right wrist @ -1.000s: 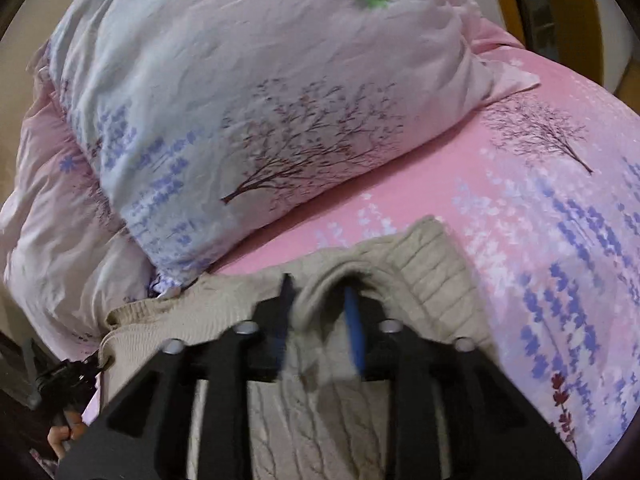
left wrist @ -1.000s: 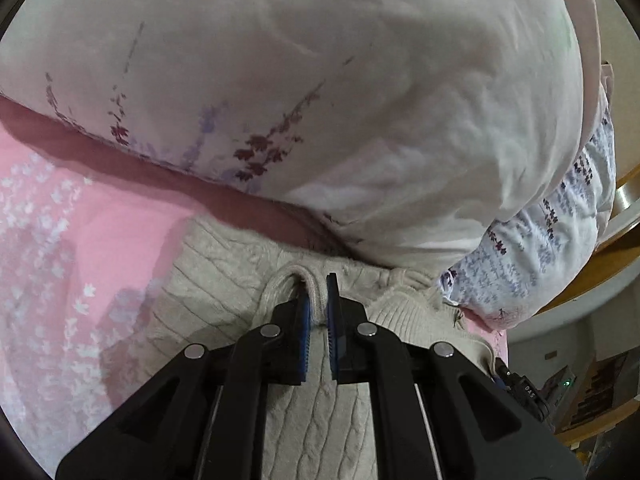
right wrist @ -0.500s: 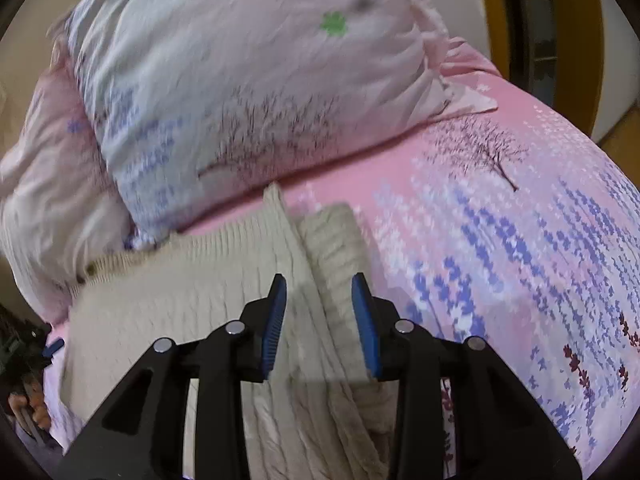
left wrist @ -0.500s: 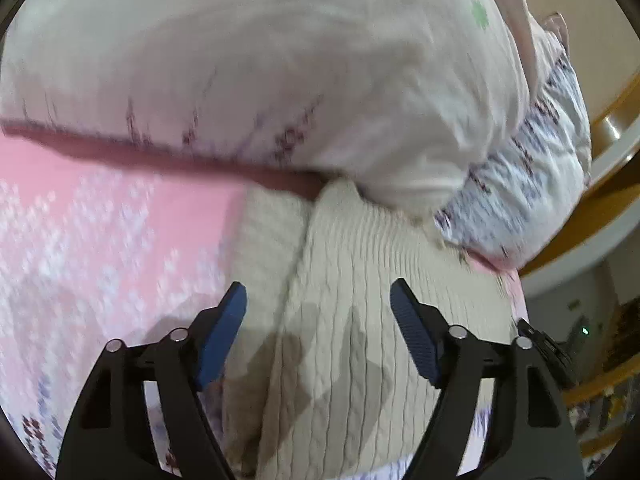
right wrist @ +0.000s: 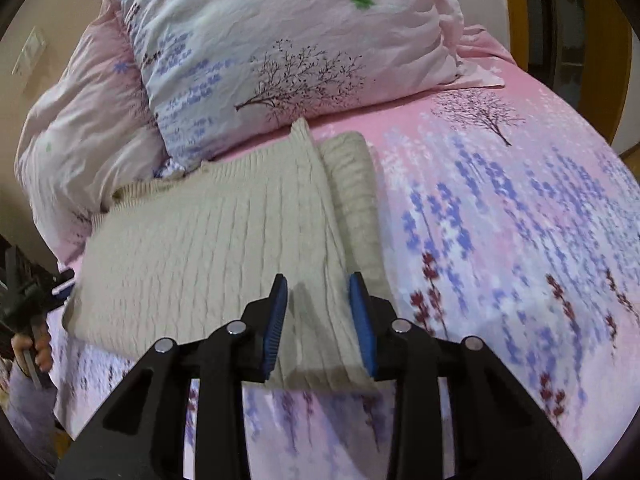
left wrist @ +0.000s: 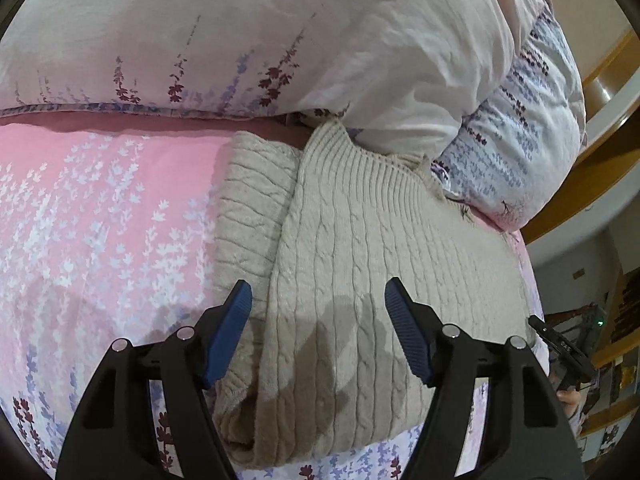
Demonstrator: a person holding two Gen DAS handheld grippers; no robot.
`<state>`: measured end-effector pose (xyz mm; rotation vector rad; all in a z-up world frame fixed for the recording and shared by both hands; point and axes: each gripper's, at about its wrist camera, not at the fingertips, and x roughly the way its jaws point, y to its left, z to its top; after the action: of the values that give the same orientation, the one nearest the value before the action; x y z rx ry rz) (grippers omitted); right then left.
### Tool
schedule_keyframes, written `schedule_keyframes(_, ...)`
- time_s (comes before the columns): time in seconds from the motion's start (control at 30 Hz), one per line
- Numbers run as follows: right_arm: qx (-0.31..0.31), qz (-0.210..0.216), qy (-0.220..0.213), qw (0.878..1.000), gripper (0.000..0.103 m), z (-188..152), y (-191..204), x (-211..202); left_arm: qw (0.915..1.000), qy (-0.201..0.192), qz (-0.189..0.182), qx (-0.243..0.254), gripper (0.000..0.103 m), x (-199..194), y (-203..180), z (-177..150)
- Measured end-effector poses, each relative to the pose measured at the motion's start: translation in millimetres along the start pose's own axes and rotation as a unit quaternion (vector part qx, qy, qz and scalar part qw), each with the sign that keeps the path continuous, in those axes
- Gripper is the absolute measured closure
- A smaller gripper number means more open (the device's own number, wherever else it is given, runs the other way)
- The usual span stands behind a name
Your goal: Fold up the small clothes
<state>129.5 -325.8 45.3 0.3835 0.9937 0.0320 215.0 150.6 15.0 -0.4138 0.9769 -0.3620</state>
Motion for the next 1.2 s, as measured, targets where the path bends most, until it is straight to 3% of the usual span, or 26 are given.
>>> schedule_keyframes(0.13, -0.018, -0.013, 0.009, 1.0, 0.074, -8, 3, 4, 1.0, 0.0, -0.002, 0.002, 0.033, 0, -1, -2)
schedule_keyframes(0.17, -0.018, -0.012, 0.012, 1.0, 0.08, -10, 3, 6, 1.0, 0.0, -0.003, 0.003, 0.033, -1, -1, -3)
schedule_keyframes(0.2, -0.014, -0.007, 0.014, 1.0, 0.094, -12, 2, 8, 1.0, 0.001, -0.002, 0.004, 0.033, -2, 0, -4)
schedule_keyframes(0.3, 0.014, 0.008, 0.005, 1.0, 0.093, -13, -6, 3, 1.0, 0.0, -0.002, 0.005, 0.033, -4, 0, -7)
schedule_keyframes(0.37, 0.016, -0.004, -0.019, 1.0, 0.084, -12, -7, -8, 1.0, 0.001, -0.002, 0.006, 0.033, -4, -1, -8)
schedule_keyframes(0.43, -0.002, -0.032, -0.037, 0.999, 0.056, -12, -5, -15, 1.0, 0.003, -0.002, 0.008, 0.033, -3, -3, -8)
schedule_keyframes(0.47, -0.009, -0.031, -0.035, 0.999, 0.057, -12, -3, -15, 1.0, 0.003, -0.001, 0.009, 0.033, -3, -4, -8)
schedule_keyframes(0.57, -0.019, -0.017, -0.015, 1.0, 0.085, -11, 0, -7, 1.0, 0.002, 0.0, 0.009, 0.033, -3, -4, -10)
schedule_keyframes(0.67, -0.026, -0.025, 0.0, 0.999, 0.086, -13, 2, 4, 1.0, 0.001, -0.001, 0.009, 0.033, -3, -3, -10)
schedule_keyframes(0.73, -0.019, -0.019, 0.001, 1.0, 0.094, -13, 0, 6, 1.0, 0.001, -0.002, 0.009, 0.033, -3, -2, -10)
schedule_keyframes(1.0, 0.052, 0.053, -0.011, 0.997, 0.096, -30, -16, -33, 0.9999, 0.002, -0.008, 0.012, 0.033, -4, -1, -13)
schedule_keyframes(1.13, 0.041, 0.006, 0.003, 0.999, 0.095, -40, -11, -24, 0.9999, 0.001, -0.009, 0.014, 0.033, -4, -1, -13)
schedule_keyframes(1.2, 0.045, 0.003, 0.012, 0.999, 0.093, -39, -11, -15, 0.9999, 0.001, -0.007, 0.016, 0.033, -5, -2, -14)
